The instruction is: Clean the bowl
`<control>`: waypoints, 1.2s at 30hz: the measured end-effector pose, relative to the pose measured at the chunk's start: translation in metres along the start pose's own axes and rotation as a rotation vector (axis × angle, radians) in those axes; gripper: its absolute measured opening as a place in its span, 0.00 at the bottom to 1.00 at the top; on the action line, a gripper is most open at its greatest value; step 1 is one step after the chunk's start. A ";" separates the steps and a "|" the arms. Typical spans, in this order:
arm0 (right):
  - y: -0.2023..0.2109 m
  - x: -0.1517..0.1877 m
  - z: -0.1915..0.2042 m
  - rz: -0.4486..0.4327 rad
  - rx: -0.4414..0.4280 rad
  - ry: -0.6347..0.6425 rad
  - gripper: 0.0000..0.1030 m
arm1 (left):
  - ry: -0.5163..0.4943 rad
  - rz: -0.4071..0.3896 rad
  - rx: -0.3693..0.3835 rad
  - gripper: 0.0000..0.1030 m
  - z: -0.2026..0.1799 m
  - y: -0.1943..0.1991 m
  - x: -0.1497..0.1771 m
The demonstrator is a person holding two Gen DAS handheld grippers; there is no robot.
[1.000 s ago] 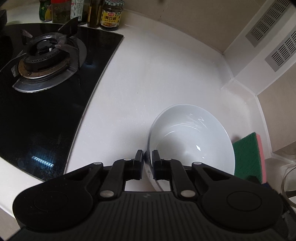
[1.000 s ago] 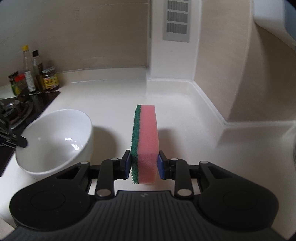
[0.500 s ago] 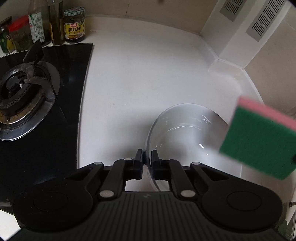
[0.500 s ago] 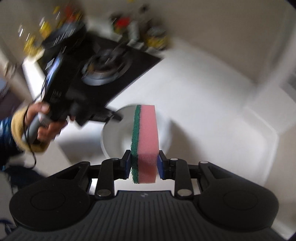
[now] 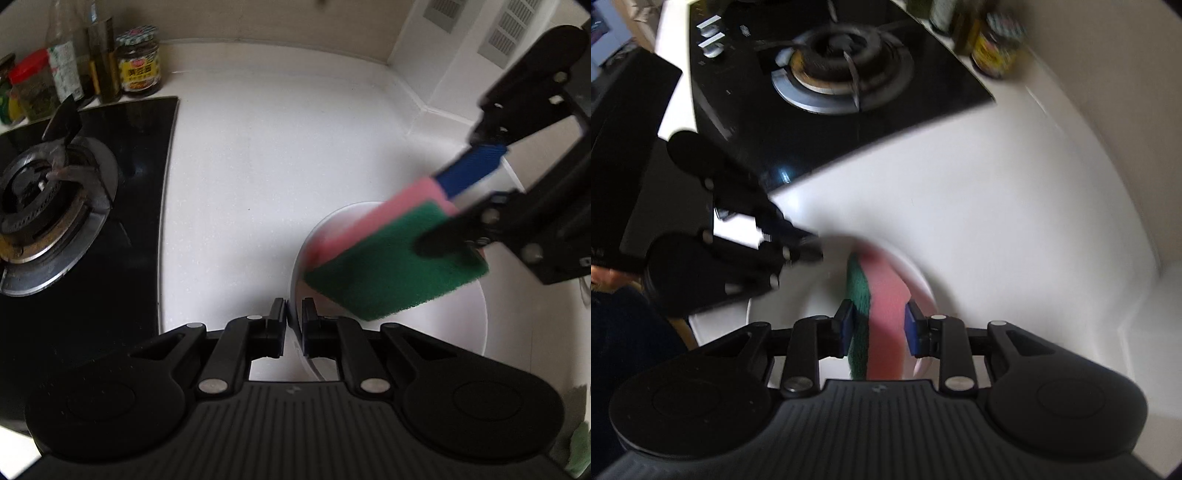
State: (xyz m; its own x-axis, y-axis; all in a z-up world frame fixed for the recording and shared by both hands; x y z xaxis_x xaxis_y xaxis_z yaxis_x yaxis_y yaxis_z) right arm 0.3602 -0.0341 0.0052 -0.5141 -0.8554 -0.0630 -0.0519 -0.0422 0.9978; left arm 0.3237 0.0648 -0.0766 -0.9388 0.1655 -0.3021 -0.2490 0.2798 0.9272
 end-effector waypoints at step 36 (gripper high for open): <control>-0.033 0.024 -0.030 -0.150 -0.165 -0.204 0.28 | -0.015 -0.002 -0.106 0.06 -0.013 -0.001 0.005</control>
State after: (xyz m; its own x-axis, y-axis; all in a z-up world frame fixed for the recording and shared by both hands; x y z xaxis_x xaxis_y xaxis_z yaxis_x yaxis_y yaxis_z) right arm 0.3756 -0.0688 -0.0284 -0.6736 -0.7125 -0.1963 -0.0090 -0.2578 0.9662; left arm 0.3158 0.0528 -0.0758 -0.9350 0.1790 -0.3063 -0.2753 0.1783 0.9447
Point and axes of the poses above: each gripper's, at about its wrist camera, not at the fingertips, and y roughly against the way its jaws point, z to its left, x to its underside, the point moved 3 cm from there along -y, roughly the way its jaws point, and after that the axes turned 10 degrees about z, right-handed, at the moved point
